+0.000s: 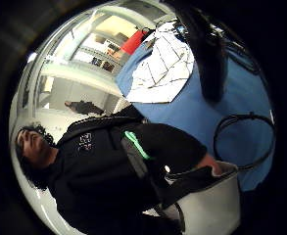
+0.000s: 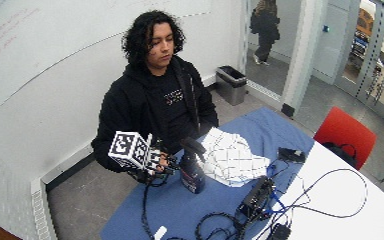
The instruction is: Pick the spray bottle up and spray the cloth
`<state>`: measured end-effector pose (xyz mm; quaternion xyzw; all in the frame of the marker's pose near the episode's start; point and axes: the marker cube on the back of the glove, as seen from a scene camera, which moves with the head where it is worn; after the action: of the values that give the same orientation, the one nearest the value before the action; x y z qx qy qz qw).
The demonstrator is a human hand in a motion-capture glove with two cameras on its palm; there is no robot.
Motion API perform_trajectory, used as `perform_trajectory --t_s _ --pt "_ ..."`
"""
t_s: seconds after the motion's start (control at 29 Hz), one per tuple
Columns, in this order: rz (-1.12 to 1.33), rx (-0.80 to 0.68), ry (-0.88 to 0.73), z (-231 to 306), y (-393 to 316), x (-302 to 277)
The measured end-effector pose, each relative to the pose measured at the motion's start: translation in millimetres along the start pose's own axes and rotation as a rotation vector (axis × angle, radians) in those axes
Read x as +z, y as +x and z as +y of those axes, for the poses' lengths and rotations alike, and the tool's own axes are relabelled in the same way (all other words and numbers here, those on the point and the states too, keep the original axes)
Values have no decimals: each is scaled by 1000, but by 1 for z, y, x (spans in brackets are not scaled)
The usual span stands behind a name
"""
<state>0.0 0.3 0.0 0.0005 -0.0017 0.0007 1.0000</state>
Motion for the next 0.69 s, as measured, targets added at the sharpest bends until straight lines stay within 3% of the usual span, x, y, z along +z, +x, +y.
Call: perform_trajectory --t_s 0.69 --pt "-24 96 56 -14 -4 5"
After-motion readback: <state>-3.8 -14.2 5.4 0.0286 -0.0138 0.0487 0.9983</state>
